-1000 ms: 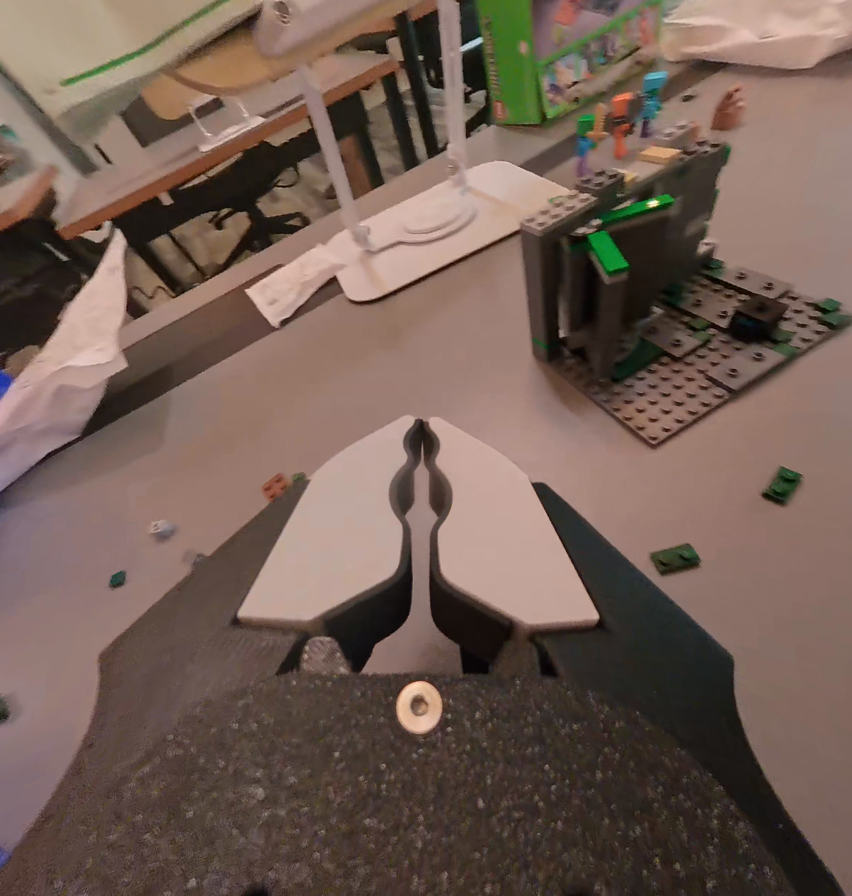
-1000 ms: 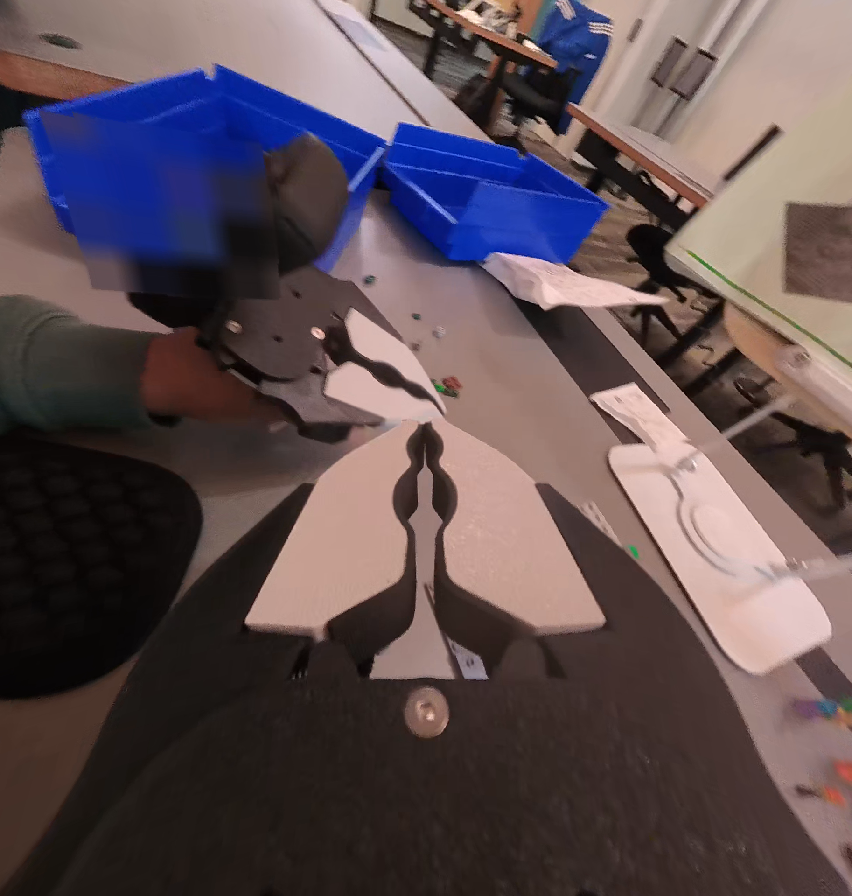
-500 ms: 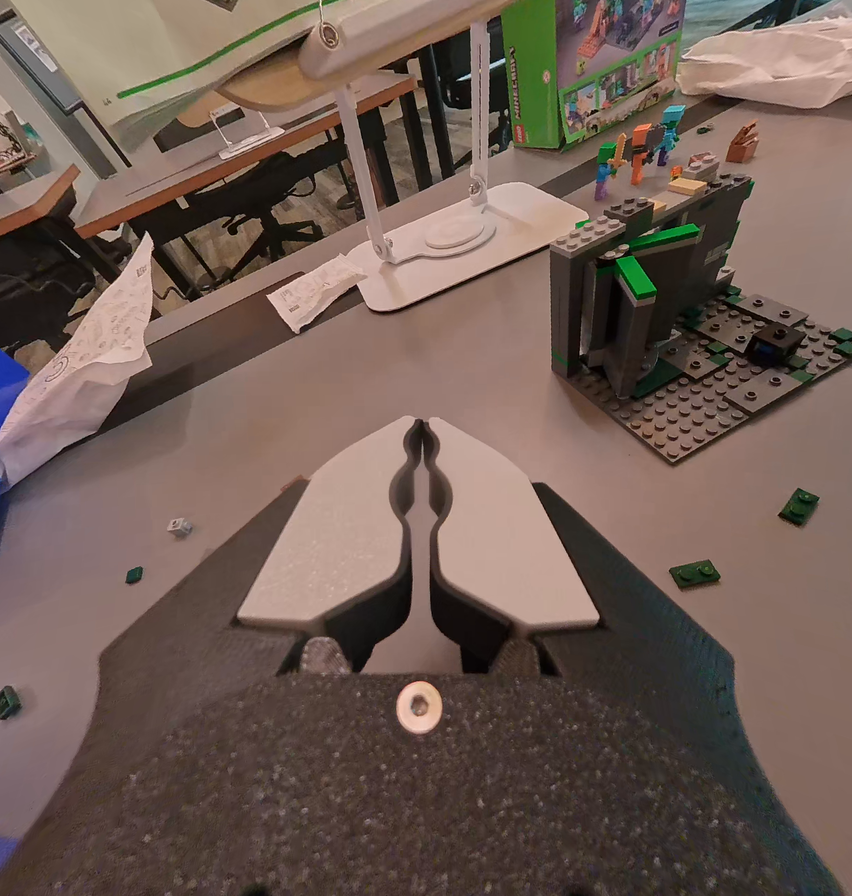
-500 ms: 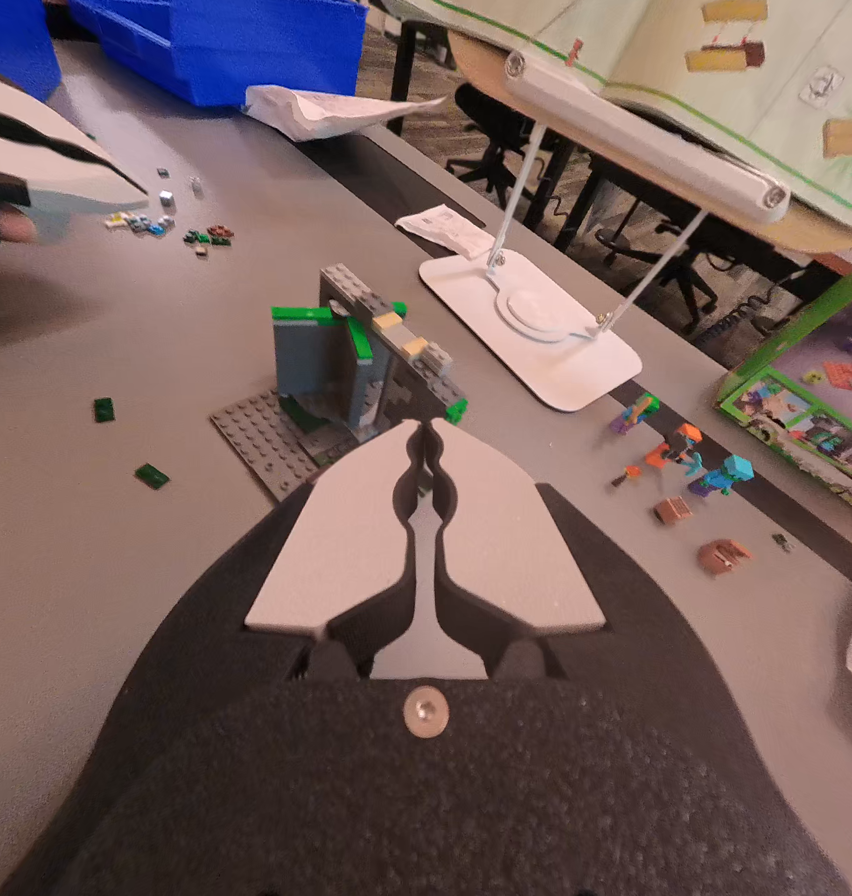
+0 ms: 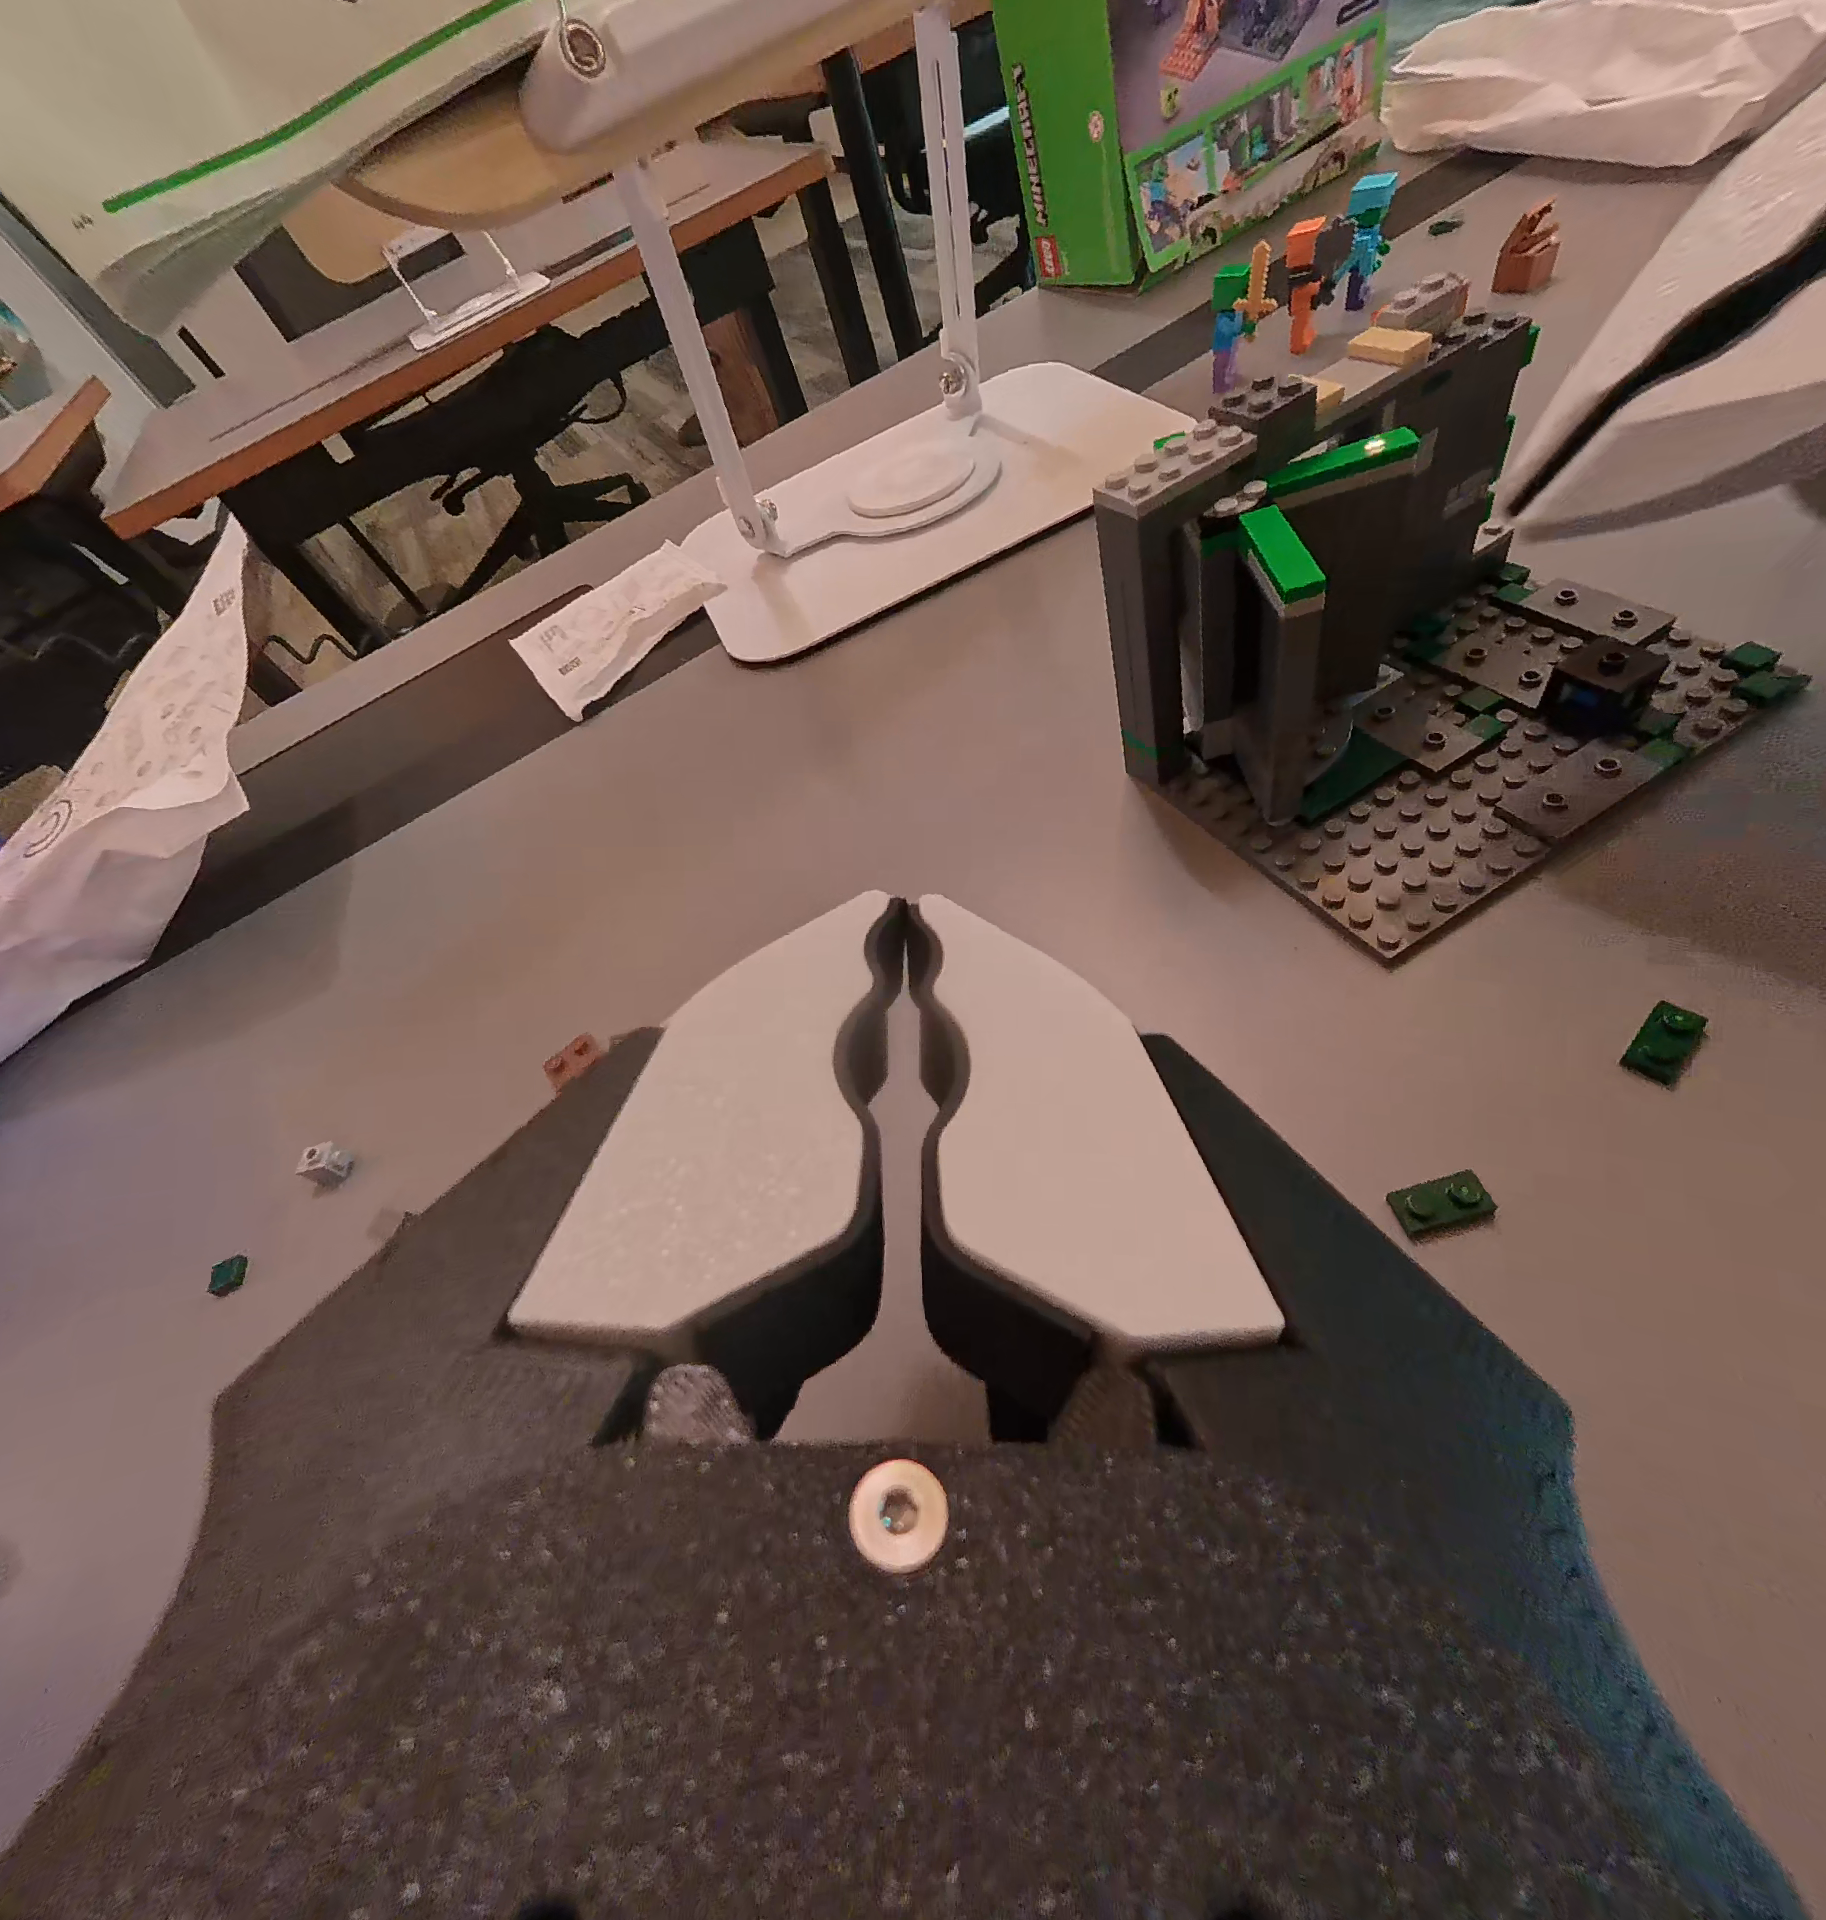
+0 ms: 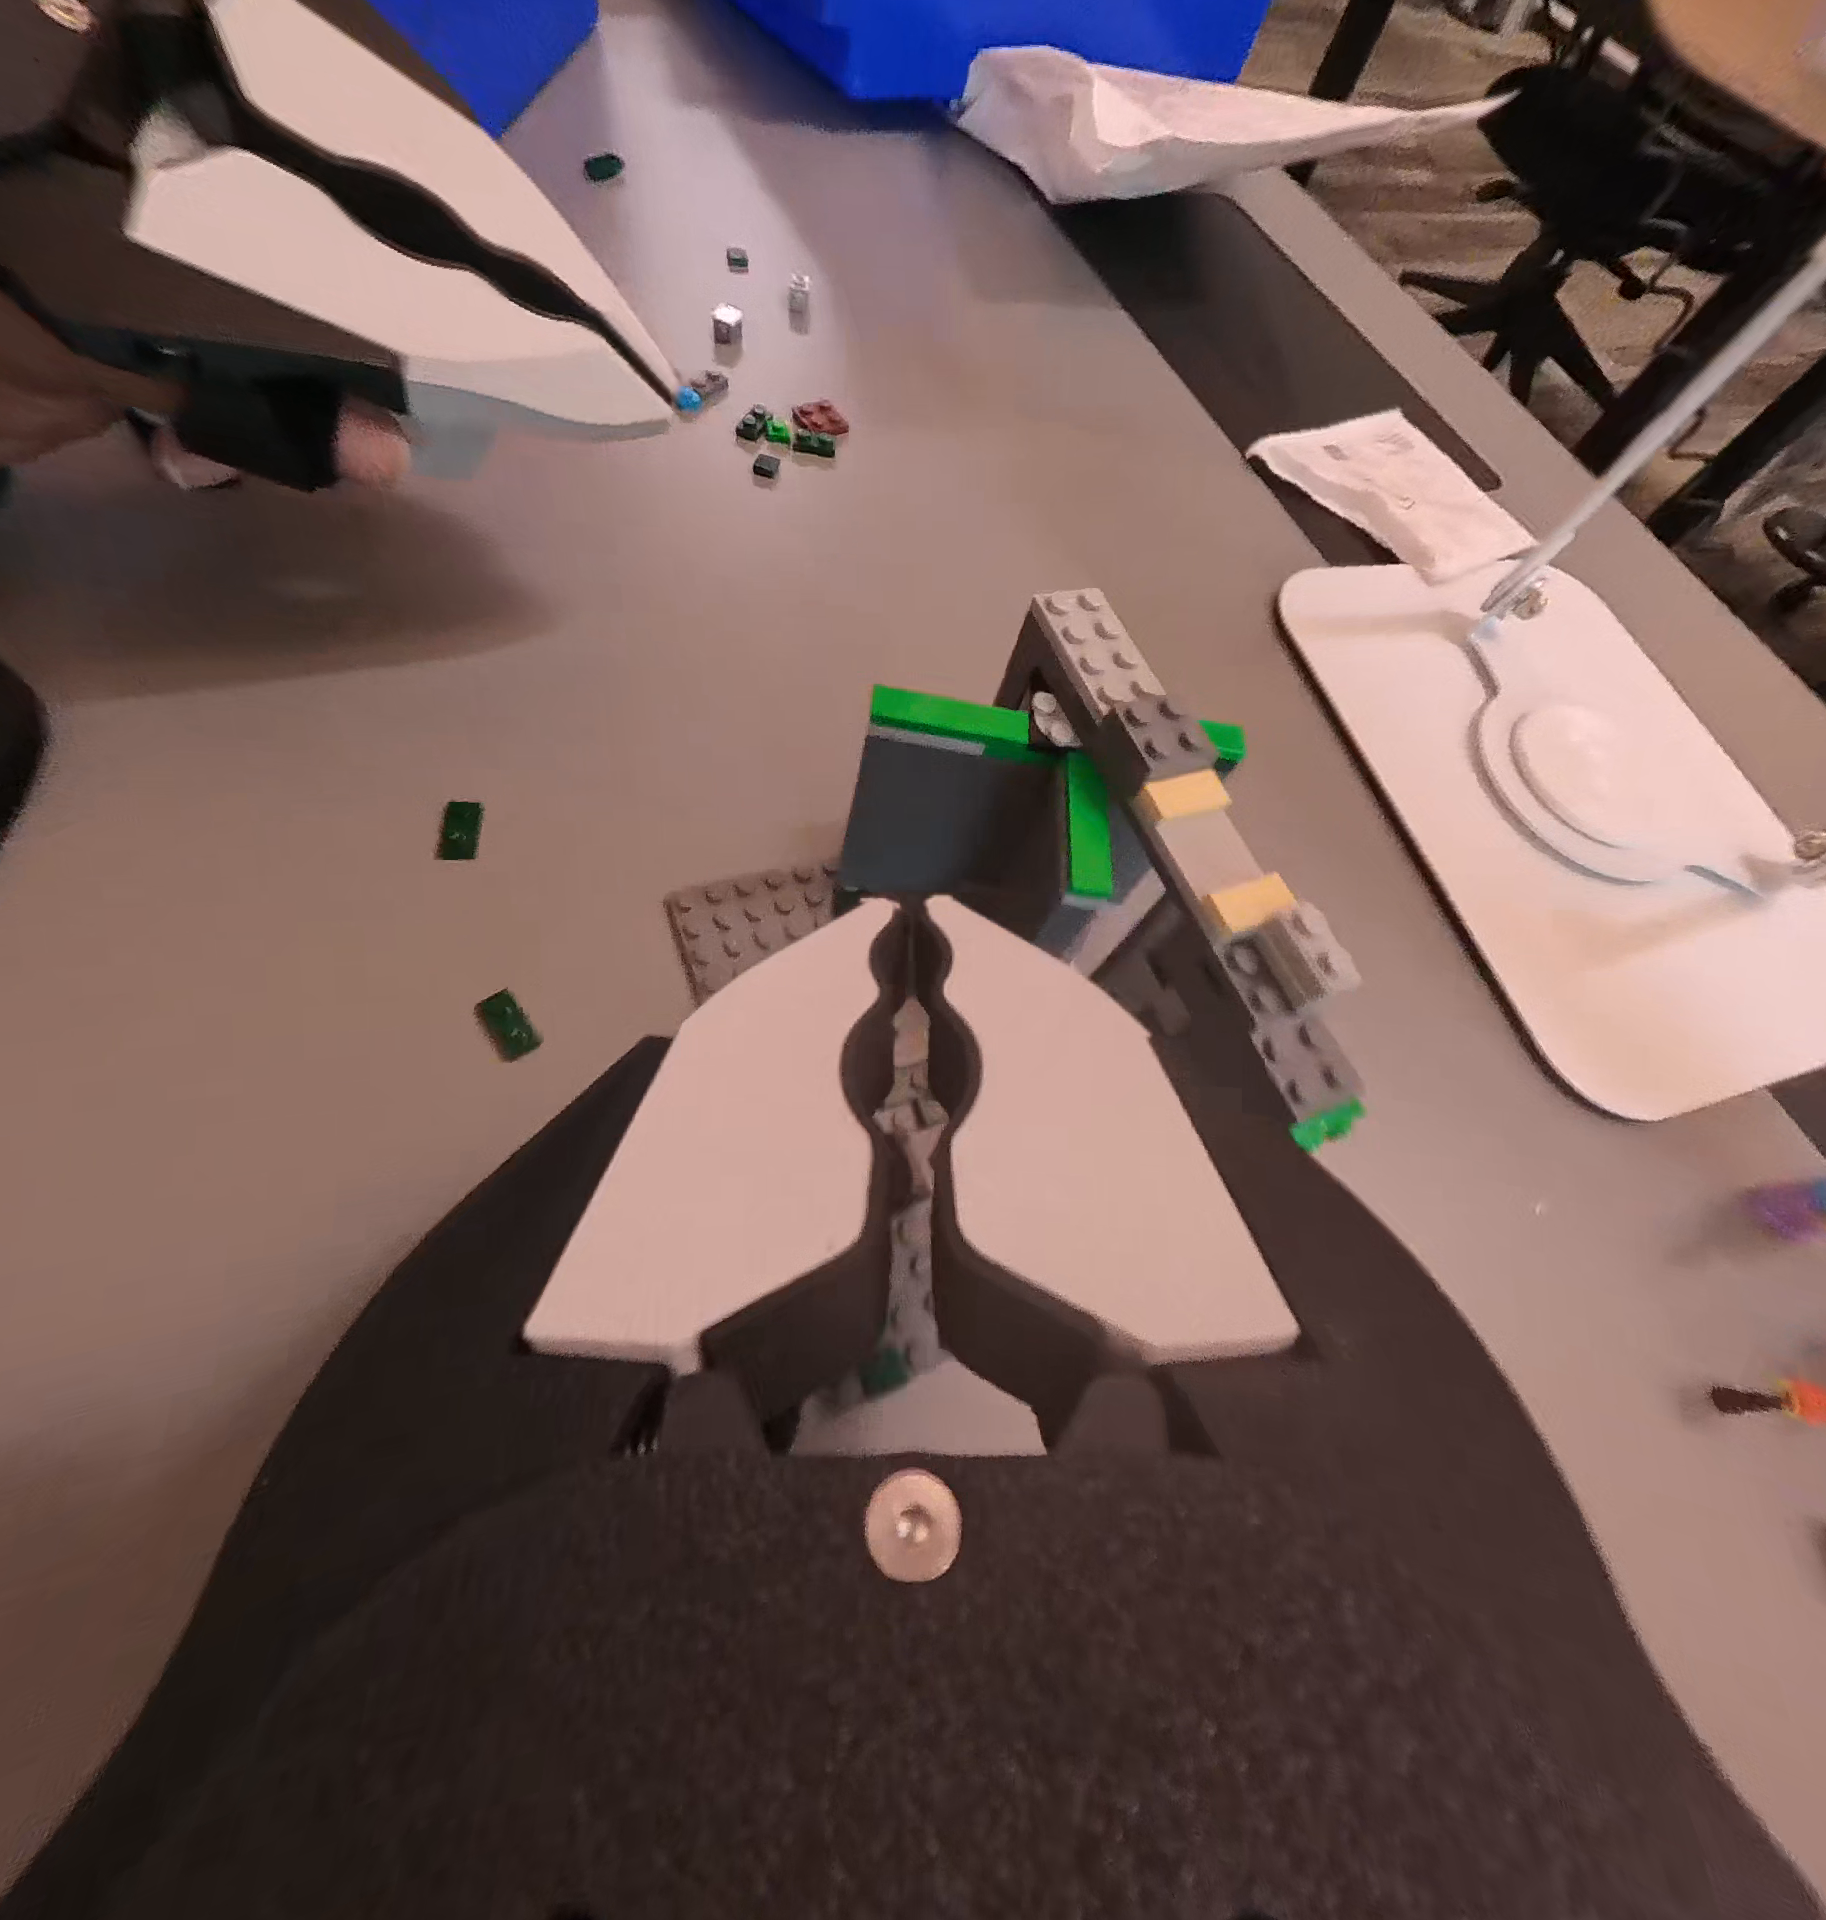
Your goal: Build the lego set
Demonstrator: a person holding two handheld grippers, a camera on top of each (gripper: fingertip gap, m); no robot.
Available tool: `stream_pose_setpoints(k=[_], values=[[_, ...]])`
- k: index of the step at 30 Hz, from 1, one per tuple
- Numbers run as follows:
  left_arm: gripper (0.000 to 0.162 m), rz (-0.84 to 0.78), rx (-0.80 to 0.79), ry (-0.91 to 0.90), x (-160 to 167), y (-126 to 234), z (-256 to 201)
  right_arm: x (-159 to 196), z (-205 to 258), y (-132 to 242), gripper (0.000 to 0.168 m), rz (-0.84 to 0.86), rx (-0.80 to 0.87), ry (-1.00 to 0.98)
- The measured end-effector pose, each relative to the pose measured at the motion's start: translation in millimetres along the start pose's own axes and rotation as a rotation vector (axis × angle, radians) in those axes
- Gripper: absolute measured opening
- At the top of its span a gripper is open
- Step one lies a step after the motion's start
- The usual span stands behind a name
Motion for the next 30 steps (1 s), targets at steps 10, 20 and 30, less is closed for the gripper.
stream_pose_setpoints(k=[10,20,30], values=[[0.0,0.006,0.027,-0.017,5.6,-0.1,-3.6,4.7,-14.6,-25.7,0.0,0.11,0.125,-0.006],[0.0,0.011,0.056,-0.039,7.2,-1.9,-9.7,9.2,-18.0,-26.7,0.0,0.11,0.156,-0.012],[0.0,0.007,0.073,-0.044,8.5,-1.5,-11.9,23.0,-11.1,33.3,0.003,0.032,0.045,0.005]])
Point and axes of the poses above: each gripper's, where its closed fingertips meet, y back along the fingers, x out of its underside, z = x × y across the jaws, the point moved 10 cm from there along y, back along the fingers, and after that the axes turned 4 degrees about x, right-handed, at the moved point
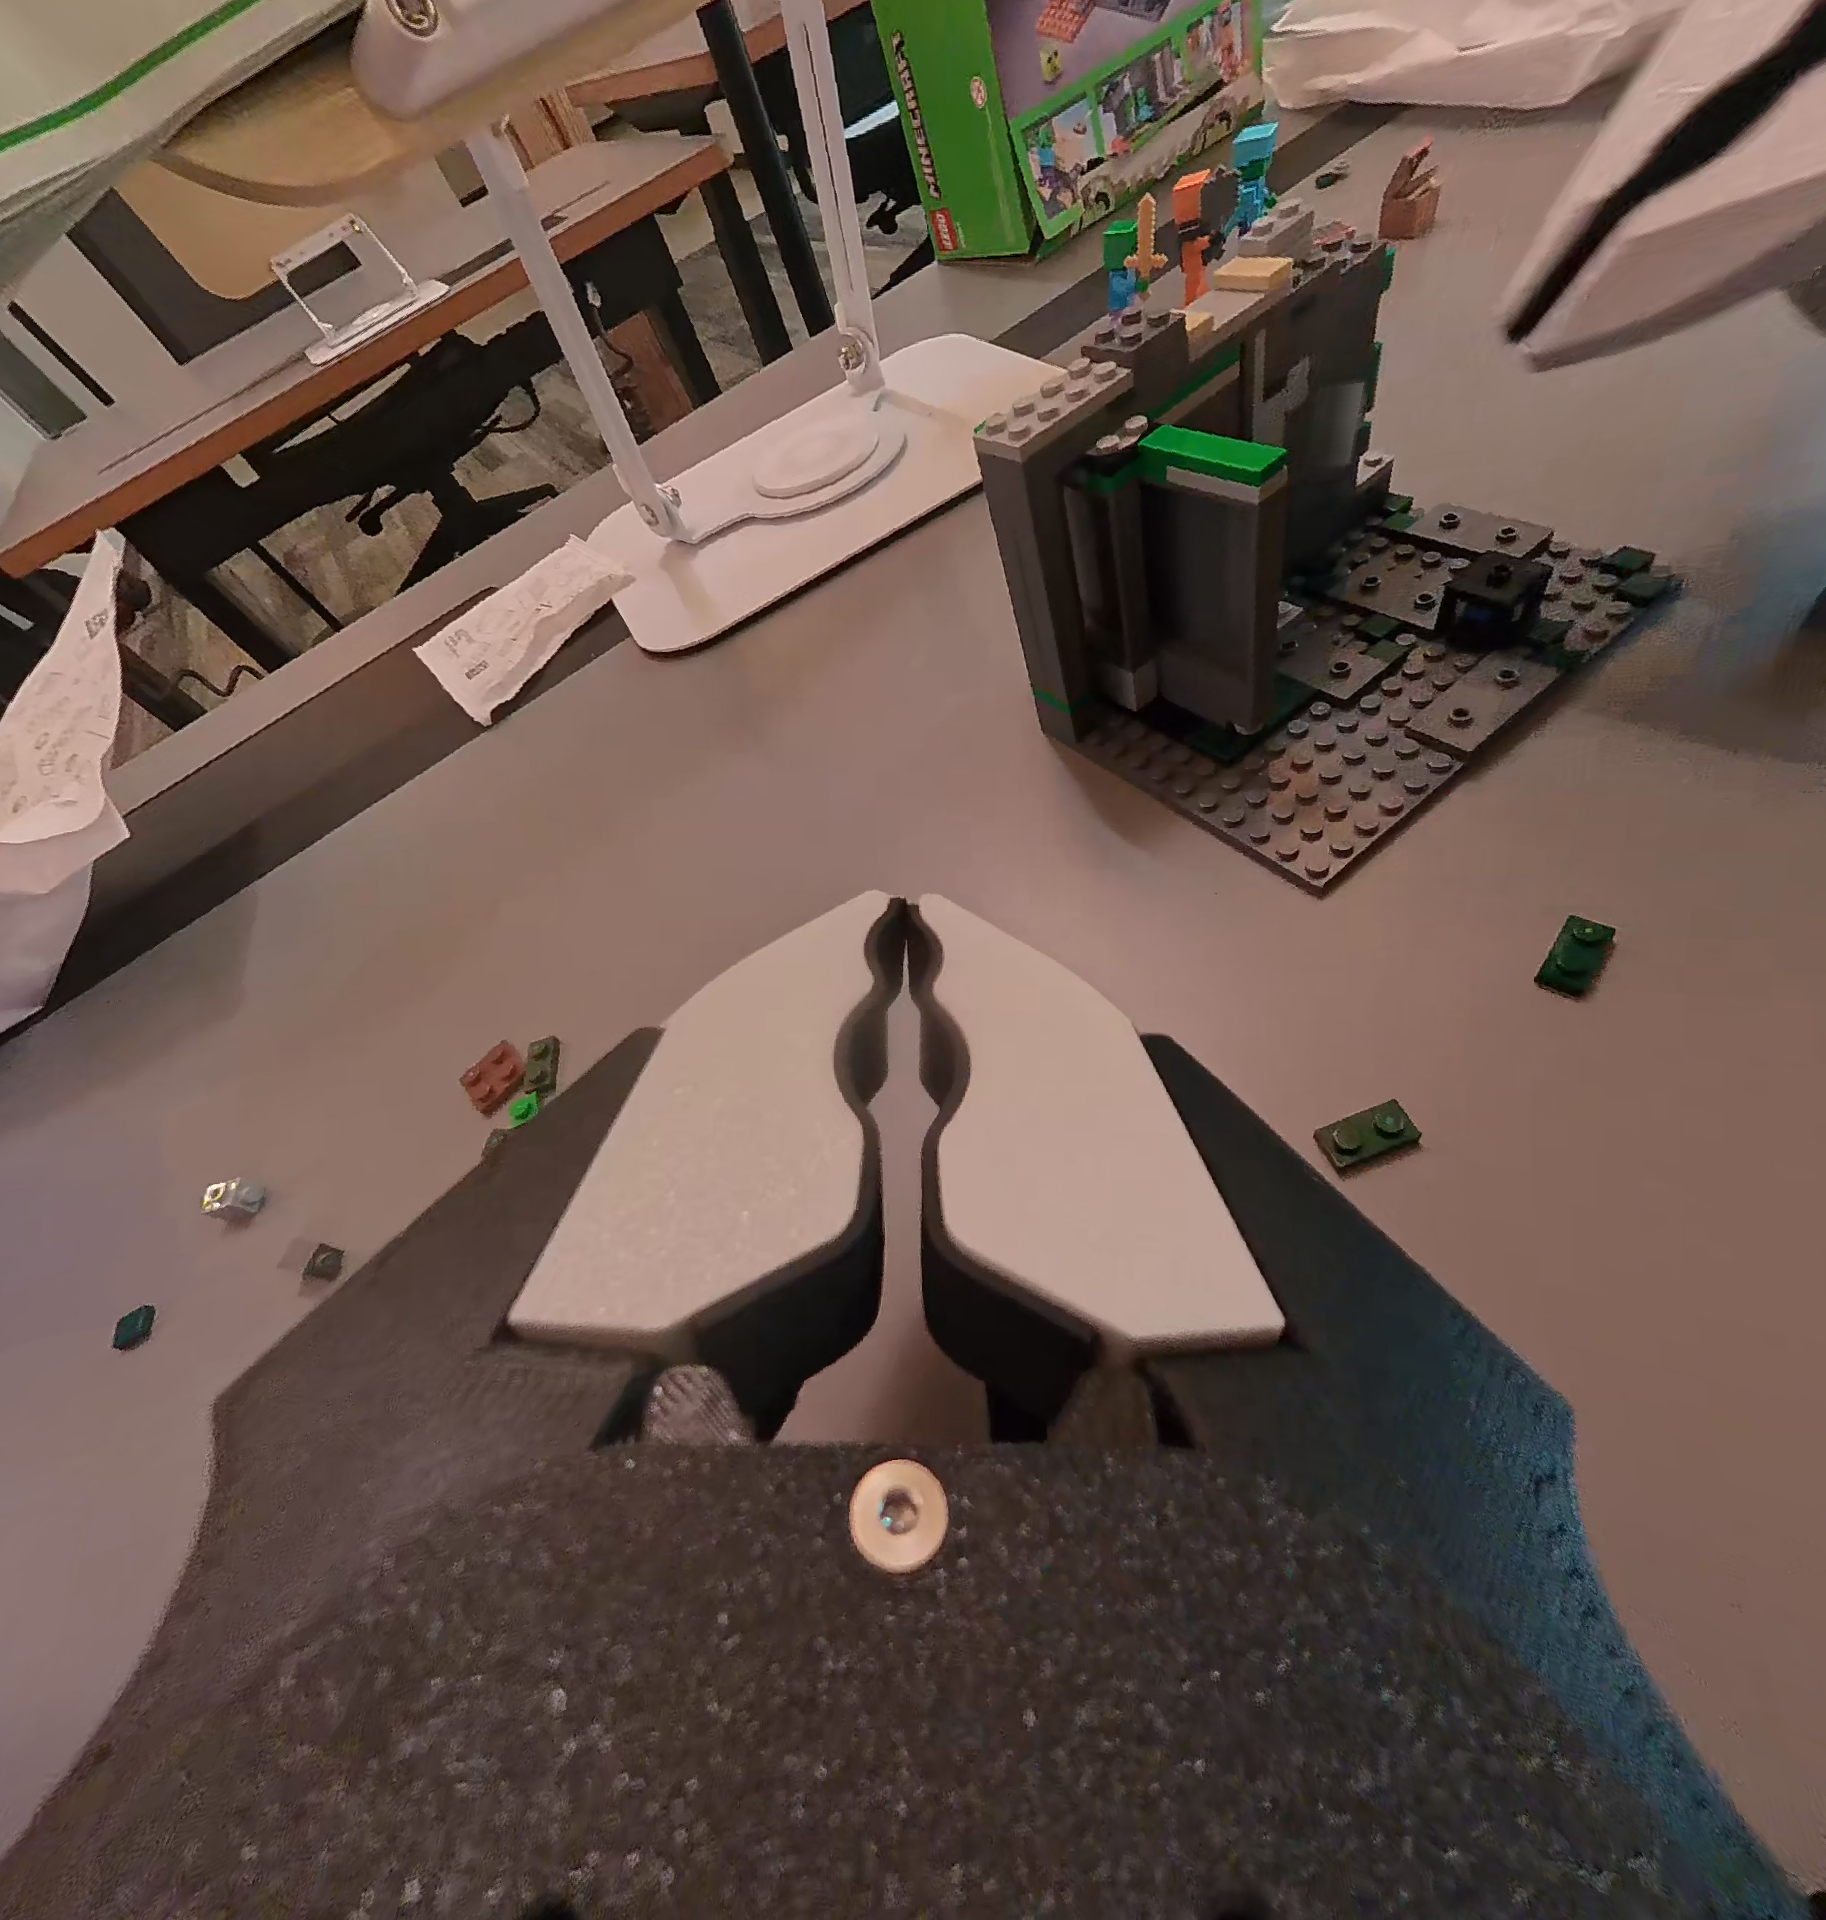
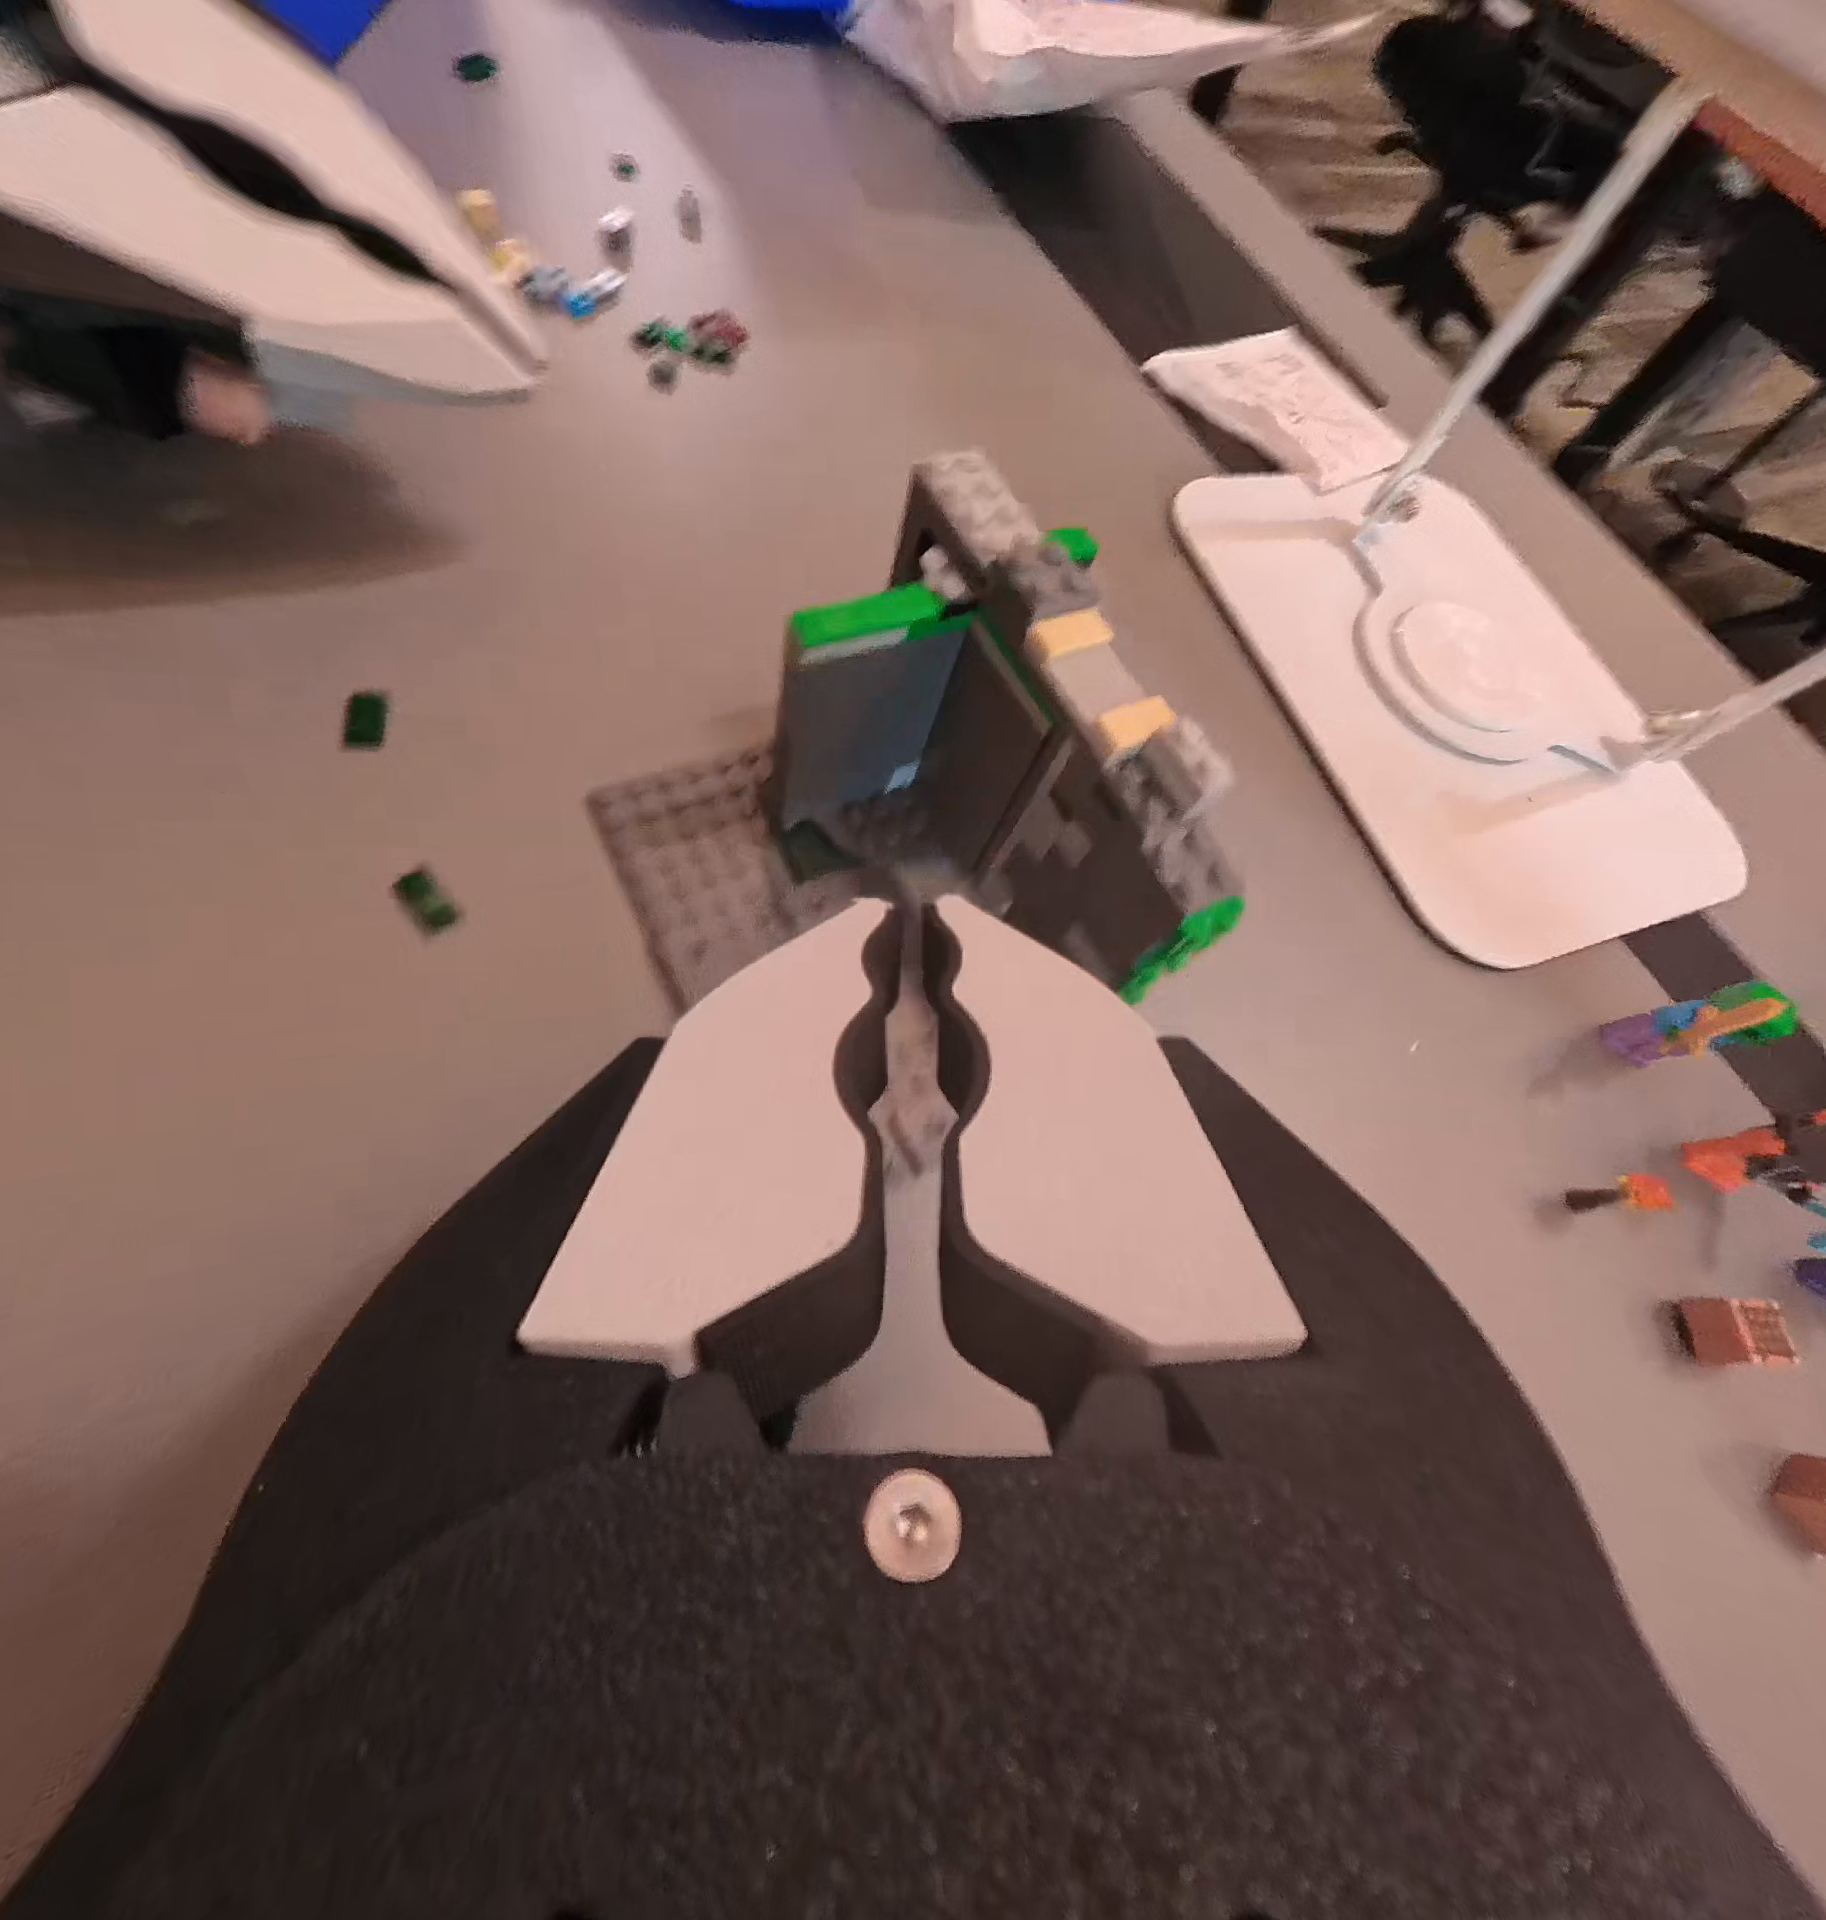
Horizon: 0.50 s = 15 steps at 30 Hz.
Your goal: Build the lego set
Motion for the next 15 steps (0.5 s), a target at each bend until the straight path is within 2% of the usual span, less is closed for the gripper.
stream_pose_setpoints(k=[4,8,10,15], values=[[0.0,-0.013,0.03,-0.013,-1.6,0.1,-2.0,29.3,11.9,25.9,0.011,0.121,-0.16,0.089],[0.0,-0.031,0.117,-0.055,-3.1,-1.0,-7.1,49.1,18.6,31.3,0.018,0.202,-0.244,0.151],[0.0,-0.011,0.224,-0.092,-3.8,-2.7,-12.5,51.6,20.4,27.1,0.021,0.237,-0.283,0.167],[0.017,0.098,0.514,-0.223,-4.1,-0.3,-27.7,46.2,22.5,17.3,0.017,0.27,-0.331,0.225]])
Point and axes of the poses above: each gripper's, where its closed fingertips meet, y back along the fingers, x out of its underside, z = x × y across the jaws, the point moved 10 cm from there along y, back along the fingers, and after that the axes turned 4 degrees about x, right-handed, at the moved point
